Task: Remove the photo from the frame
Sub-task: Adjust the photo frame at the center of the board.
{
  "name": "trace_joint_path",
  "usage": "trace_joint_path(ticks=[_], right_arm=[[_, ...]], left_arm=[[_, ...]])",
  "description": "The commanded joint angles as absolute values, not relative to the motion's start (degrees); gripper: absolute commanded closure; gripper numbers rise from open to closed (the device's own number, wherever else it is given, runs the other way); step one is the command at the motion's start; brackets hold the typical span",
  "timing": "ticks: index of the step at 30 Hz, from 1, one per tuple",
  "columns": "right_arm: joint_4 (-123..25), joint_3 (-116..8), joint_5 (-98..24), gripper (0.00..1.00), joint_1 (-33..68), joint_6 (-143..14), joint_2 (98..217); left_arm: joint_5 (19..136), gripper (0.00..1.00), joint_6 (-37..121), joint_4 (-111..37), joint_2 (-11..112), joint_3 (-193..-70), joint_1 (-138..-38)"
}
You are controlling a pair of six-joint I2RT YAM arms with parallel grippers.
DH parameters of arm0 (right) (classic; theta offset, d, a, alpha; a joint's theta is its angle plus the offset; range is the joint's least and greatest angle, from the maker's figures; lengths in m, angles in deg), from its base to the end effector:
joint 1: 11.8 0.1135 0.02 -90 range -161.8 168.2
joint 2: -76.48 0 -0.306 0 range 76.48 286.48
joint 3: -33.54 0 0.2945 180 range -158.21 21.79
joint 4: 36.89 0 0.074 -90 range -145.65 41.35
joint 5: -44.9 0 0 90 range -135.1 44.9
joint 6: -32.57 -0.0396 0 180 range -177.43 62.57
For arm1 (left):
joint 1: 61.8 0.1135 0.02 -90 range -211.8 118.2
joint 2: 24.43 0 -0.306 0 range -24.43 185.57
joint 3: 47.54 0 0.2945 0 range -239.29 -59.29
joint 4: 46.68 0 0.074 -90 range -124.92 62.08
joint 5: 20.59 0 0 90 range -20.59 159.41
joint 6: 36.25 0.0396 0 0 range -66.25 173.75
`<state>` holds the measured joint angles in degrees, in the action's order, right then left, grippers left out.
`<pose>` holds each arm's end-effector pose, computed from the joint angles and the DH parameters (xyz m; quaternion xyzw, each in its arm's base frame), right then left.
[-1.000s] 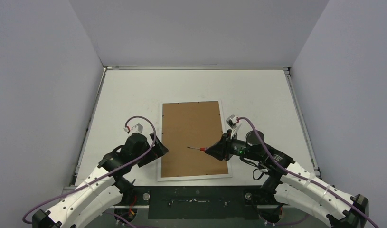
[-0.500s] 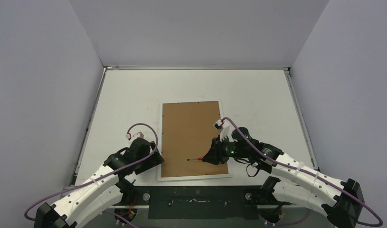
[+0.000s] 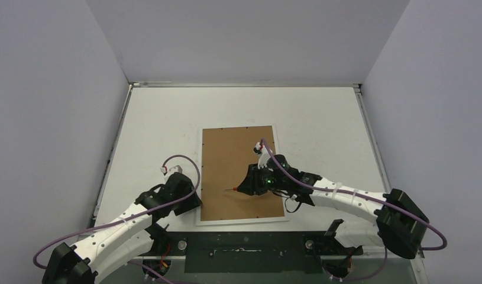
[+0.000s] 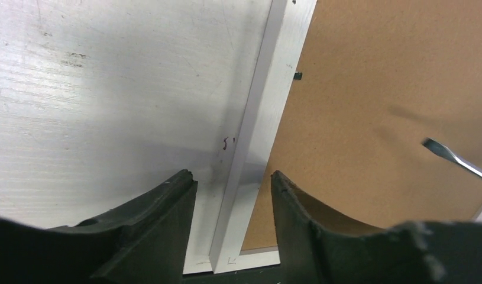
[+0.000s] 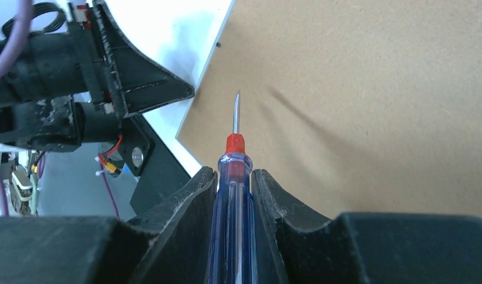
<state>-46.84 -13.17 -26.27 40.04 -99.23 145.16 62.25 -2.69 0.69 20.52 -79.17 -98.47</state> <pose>0.1608 0.2253 0.2294 -0.1546 0.8522 0.4471 0.2234 0.1196 -0.0829 0.1630 -0.1813 0.9485 -0.1418 0.2175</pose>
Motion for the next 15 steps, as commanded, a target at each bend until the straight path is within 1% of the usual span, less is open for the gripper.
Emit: trace_joint_path(ticks=[1,5,8,11,13,15], right_arm=[[-36.6,-18.5,-25.3,1.0,40.2,-100.2,152.5],[-32.0,-21.0,-22.1,1.0,40.0,-101.3,159.5],[-29.0,-22.6,-20.0,1.0,39.7,-102.2,163.9],[-27.5,-23.2,-18.7,1.0,39.0,-103.0,166.3],[-26.4,-23.3,-17.4,1.0,38.4,-103.4,167.2],[-25.5,-22.9,-16.7,1.0,38.0,-103.9,167.5]], left_arm=[[61.7,0.56,-5.0,-1.2,20.0,-75.2,-98.7],[61.7,0.61,-7.2,-0.9,17.8,-73.6,-98.7],[61.8,0.63,-7.9,-1.4,16.2,-72.2,-98.7],[61.9,0.68,-8.1,-1.7,15.4,-71.7,-98.7],[61.8,0.73,-8.0,-2.0,15.5,-71.7,-98.7],[62.1,0.75,-7.2,-3.3,16.1,-71.7,-98.7]])
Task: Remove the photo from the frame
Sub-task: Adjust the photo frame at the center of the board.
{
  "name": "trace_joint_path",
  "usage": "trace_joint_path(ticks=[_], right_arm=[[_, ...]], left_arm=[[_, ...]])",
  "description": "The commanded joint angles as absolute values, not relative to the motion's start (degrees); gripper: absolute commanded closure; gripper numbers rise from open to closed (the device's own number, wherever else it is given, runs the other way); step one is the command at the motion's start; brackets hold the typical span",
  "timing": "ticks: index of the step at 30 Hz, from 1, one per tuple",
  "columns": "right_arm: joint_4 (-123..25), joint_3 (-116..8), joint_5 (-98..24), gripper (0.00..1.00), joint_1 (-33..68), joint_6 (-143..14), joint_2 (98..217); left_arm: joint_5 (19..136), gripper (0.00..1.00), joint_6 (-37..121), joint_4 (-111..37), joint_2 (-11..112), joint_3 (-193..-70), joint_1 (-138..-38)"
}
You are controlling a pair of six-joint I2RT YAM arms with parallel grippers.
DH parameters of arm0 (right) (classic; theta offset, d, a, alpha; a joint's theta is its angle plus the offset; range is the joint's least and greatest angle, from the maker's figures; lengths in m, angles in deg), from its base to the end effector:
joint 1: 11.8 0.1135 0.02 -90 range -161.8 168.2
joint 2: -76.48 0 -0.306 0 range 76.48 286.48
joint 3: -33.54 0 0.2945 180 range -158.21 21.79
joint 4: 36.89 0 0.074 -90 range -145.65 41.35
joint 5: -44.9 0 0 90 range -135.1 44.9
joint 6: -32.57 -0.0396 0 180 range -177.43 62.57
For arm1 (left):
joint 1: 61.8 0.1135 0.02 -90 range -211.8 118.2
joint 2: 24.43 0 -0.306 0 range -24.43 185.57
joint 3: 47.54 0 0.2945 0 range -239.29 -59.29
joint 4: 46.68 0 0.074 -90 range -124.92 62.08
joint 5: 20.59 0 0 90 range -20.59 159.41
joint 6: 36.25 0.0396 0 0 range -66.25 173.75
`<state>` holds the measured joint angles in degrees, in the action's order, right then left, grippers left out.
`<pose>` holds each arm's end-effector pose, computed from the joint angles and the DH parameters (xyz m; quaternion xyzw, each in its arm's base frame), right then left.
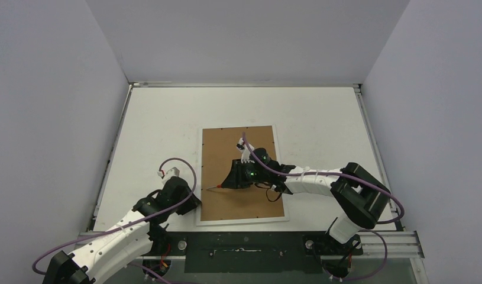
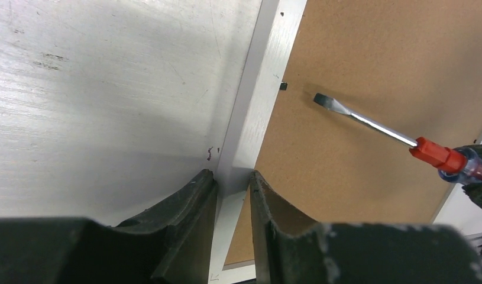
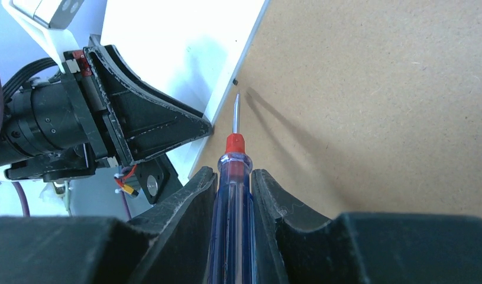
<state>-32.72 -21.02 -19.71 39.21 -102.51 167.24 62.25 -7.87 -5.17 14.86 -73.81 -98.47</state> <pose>0.2100 0.2864 0.1873 -0.1505 0.8467 0.4801 0.1731 0.1119 -0.0772 0.1487 -0.2239 0.9241 -0.1910 0.2439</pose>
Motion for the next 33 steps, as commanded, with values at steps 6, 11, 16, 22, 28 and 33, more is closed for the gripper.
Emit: trace_joint_path(ticks=[6,11,16,22,28,33], right_arm=[[-25.4,-21.8,-14.6,1.0,35.3,-104.6,167.7],[-23.9,-20.3,-10.6,1.0,33.3,-104.7,166.8],[-24.5,-20.3,-9.0,1.0,32.5,-104.1,166.3],[-25.4,-20.7,-7.1,1.0,30.7,-103.4,166.3],[-27.4,-22.5,-5.0,1.0,30.0,-101.4,167.5],[-29.1,-23.9,-3.6,1.0,29.6,-100.2,168.9]], left_arm=[[63.5,0.82,-2.7,-8.8,20.3,-72.8,-98.7],[65.4,0.84,0.9,-13.6,24.1,-73.5,-98.7],[66.2,0.89,1.3,-15.9,25.1,-72.9,-98.7],[65.7,0.93,1.4,-15.9,22.0,-71.9,-98.7],[65.3,0.94,0.8,-14.9,19.3,-71.1,-98.7],[64.8,0.95,0.7,-14.6,19.7,-71.3,-98.7]])
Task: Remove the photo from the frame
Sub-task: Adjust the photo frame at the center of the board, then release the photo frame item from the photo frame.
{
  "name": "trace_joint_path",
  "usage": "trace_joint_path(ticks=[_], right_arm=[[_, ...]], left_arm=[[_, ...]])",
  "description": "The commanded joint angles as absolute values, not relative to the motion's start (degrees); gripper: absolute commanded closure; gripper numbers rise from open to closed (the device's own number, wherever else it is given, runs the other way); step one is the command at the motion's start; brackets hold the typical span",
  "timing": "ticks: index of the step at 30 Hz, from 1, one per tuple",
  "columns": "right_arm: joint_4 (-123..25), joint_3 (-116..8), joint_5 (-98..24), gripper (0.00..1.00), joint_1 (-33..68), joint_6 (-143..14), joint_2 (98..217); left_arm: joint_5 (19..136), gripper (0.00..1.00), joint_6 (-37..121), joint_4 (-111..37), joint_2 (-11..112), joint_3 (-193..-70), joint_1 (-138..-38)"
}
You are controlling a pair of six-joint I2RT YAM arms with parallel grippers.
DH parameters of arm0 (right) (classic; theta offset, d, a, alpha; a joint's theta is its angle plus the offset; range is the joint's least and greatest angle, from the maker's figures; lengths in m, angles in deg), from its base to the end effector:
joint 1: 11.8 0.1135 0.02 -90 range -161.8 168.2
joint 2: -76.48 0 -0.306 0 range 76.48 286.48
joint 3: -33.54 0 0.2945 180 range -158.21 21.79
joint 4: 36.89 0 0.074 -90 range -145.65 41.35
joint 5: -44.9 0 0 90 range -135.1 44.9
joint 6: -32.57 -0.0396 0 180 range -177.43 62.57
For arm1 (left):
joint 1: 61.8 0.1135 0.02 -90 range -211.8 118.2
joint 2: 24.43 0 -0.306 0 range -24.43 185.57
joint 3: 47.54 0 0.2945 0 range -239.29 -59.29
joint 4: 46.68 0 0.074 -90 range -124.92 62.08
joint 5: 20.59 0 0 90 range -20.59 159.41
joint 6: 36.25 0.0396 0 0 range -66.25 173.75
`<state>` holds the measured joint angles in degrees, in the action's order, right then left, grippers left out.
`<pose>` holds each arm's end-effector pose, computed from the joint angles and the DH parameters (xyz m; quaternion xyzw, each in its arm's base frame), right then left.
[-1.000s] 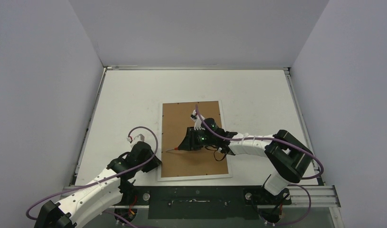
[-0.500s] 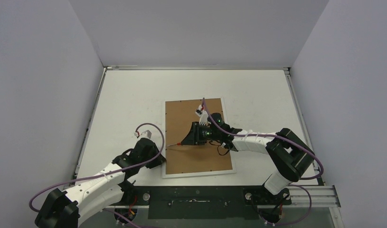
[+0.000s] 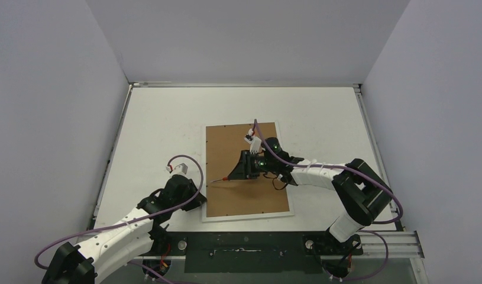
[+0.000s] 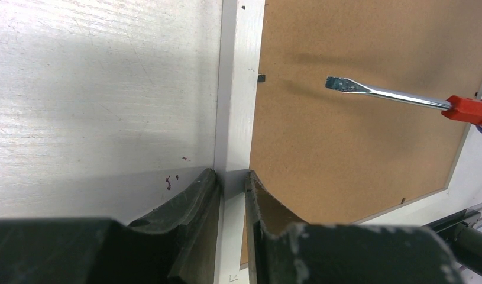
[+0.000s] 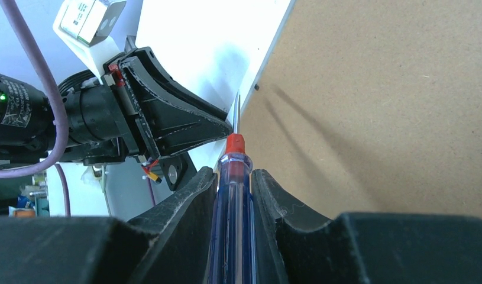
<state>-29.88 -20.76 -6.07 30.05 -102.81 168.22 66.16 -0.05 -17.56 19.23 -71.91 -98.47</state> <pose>0.2466 0.2544 0.1873 -0.1407 0.8228 0.5329 0.1390 0.1232 -0.0889 0.1426 -0.1491 0.9226 -0.2333 0.2687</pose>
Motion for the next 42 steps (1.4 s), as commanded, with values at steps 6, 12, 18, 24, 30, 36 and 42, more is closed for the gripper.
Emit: trace_joint_path(ticks=[6,12,18,24,30,36,42], right_arm=[[-29.2,-24.2,-2.6,1.0,29.6,-99.4,171.5],[-27.3,-24.1,-3.8,1.0,29.6,-98.4,173.3],[-27.4,-24.8,-4.1,1.0,29.8,-96.1,176.0],[-27.3,-25.6,-3.4,1.0,29.9,-95.5,177.9],[-27.1,-26.3,-3.1,1.0,30.0,-95.9,179.5],[-25.4,-26.5,-0.1,1.0,30.2,-97.0,180.7],[-29.5,-27.7,0.2,1.0,30.5,-94.6,179.3]], left_arm=[[64.7,0.96,0.7,-15.4,21.8,-71.7,-98.7],[64.7,0.96,0.9,-15.4,21.9,-71.9,-98.7],[64.9,0.96,0.9,-15.2,20.9,-71.7,-98.7],[65.0,0.97,0.9,-15.1,20.6,-71.6,-98.7],[65.1,0.99,1.0,-15.2,20.6,-71.6,-98.7],[65.3,1.0,1.1,-15.6,20.6,-71.6,-98.7],[65.3,1.0,1.3,-15.6,21.3,-71.8,-98.7]])
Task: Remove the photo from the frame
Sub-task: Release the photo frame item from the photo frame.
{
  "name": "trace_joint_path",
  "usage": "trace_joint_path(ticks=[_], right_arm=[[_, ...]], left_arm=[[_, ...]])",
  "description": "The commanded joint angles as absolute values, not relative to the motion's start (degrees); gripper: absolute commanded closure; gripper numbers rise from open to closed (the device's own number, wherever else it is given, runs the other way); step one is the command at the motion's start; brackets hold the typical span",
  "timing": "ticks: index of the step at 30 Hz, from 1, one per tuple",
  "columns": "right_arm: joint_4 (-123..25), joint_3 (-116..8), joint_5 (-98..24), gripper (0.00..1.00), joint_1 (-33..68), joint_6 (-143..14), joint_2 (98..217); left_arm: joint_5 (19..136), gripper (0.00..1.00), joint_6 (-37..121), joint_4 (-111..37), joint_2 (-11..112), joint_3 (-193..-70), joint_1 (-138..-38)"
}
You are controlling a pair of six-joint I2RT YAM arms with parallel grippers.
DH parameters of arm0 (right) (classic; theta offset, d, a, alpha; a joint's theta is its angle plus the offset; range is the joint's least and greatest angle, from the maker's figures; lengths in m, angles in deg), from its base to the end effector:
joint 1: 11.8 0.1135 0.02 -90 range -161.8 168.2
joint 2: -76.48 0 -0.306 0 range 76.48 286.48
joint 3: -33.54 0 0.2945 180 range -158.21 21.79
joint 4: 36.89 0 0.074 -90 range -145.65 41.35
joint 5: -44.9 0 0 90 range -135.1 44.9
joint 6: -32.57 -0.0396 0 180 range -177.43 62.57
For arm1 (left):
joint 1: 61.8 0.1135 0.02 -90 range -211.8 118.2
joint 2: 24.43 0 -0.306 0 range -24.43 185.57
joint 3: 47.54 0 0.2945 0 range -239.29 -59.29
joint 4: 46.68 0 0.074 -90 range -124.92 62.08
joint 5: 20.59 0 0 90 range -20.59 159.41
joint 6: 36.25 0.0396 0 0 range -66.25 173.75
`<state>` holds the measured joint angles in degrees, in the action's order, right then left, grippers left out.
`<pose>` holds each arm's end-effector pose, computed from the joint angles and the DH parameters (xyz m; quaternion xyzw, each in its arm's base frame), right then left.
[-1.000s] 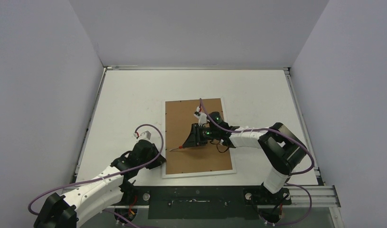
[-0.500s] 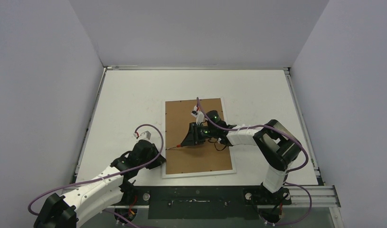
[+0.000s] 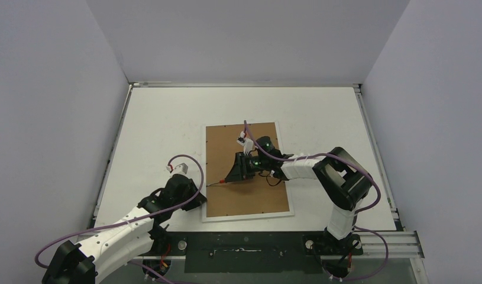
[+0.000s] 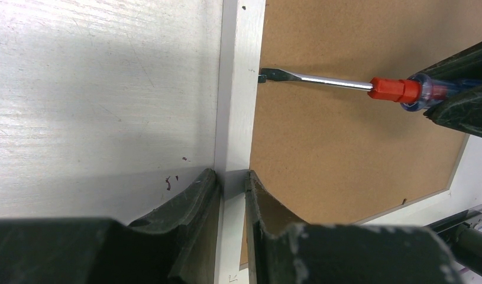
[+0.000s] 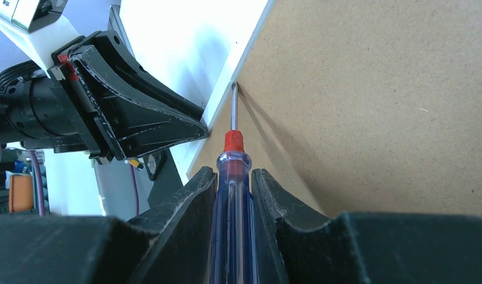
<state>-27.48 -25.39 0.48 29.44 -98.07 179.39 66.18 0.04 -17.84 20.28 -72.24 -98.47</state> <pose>0.2701 0.2744 0.1495 -0.1844 0.8152 0.5400 0.0992 0.1248 -0.0902 0.1425 -0.1484 0.9240 -0.2306 0.2663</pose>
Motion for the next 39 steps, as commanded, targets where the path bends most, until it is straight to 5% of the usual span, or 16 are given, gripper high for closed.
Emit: trace_joint_path(ticks=[1,30,39], right_arm=[[-31.0,-27.9,-0.4,1.0,30.2,-93.8,178.6],[-27.7,-28.5,1.1,1.0,29.4,-96.4,181.2],[-36.6,-34.4,-0.5,1.0,32.2,-91.9,182.0]], left_arm=[[65.4,1.0,1.4,-15.6,21.4,-71.8,-98.7],[66.2,1.0,1.8,-16.4,20.8,-71.5,-98.7],[66.8,1.0,2.3,-17.4,21.8,-71.5,-98.7]])
